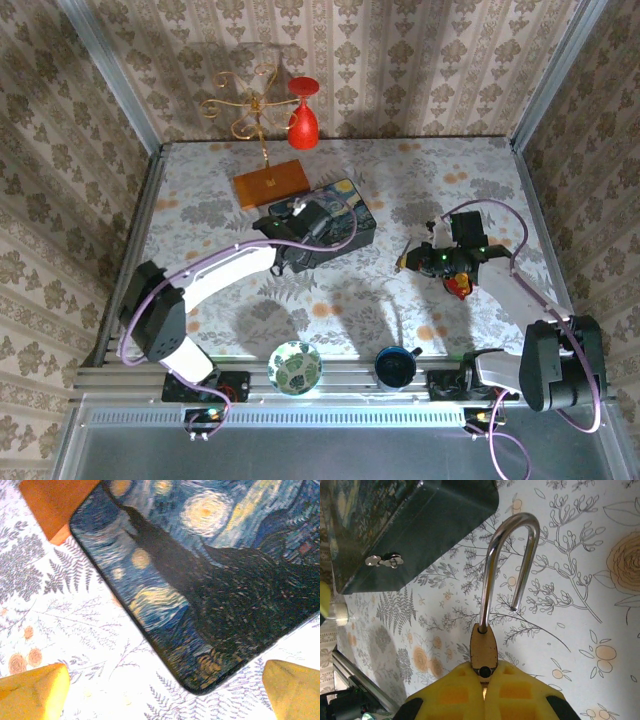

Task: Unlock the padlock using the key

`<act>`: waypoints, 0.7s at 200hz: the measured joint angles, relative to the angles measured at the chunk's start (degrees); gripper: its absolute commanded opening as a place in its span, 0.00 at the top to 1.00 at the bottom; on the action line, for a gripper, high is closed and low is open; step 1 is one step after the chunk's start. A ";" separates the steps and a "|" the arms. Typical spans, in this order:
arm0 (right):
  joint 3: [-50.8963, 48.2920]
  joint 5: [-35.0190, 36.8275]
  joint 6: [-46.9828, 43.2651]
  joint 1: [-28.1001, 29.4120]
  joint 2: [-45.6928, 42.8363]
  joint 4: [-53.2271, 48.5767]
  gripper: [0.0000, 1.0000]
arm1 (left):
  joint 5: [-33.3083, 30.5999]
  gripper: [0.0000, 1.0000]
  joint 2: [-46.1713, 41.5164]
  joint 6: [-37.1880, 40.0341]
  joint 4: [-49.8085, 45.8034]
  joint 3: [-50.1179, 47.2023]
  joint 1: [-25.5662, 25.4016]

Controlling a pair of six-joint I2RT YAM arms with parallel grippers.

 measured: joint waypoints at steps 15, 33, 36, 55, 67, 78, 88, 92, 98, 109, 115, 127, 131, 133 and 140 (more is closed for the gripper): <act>0.74 -0.11 -0.13 0.00 0.00 -0.07 1.00 | 0.13 0.00 -0.96 -1.09 0.11 -1.14 1.27; 1.44 -0.61 -0.76 0.07 0.35 -0.46 1.00 | 1.57 0.00 -1.29 -1.88 1.38 -3.37 2.34; 1.64 -0.57 -0.98 0.13 0.55 -0.68 1.00 | 1.97 0.00 -1.44 -1.99 1.77 -3.87 2.38; 3.32 0.70 -2.14 0.70 2.19 -3.02 1.00 | 5.25 0.00 -3.56 -3.39 5.09 -8.09 2.38; 4.76 2.21 -2.86 1.05 3.76 -4.92 1.00 | 7.48 0.00 -5.68 -4.85 7.63 -10.88 2.38; 5.97 3.43 -3.04 1.38 5.22 -6.64 1.00 | 9.09 0.00 -7.52 -6.56 9.99 -12.96 2.69; 7.23 4.76 -3.19 1.73 6.95 -8.35 1.00 | 9.99 0.00 -8.72 -8.24 12.00 -14.29 3.30; 7.85 5.33 -3.21 1.90 7.76 -9.07 1.00 | 10.27 0.00 -9.01 -8.85 12.72 -14.64 3.56; 8.57 5.97 -3.26 2.14 8.87 -9.88 1.00 | 10.73 0.00 -9.38 -9.97 14.05 -15.19 4.07; 9.79 6.86 -3.28 2.78 10.97 -10.91 1.00 | 11.61 0.00 -9.68 -11.74 16.79 -16.17 4.98; 10.43 7.32 -3.28 3.13 12.11 -11.41 1.00 | 12.20 0.00 -9.73 -12.63 18.38 -16.74 5.51; 11.58 7.91 -3.28 3.61 13.94 -12.37 1.00 | 13.77 0.00 -9.73 -14.34 21.99 -18.05 6.78; 12.15 8.02 -3.28 3.72 14.69 -12.85 1.00 | 14.40 0.00 -9.73 -14.88 23.08 -18.43 7.34; 12.33 8.04 -3.26 3.76 14.91 -12.94 1.00 | 14.67 0.00 -9.70 -15.13 23.61 -18.60 7.61; 13.33 8.37 -3.28 3.87 16.09 -13.57 1.00 | 15.56 0.00 -9.62 -15.82 25.40 -19.02 8.61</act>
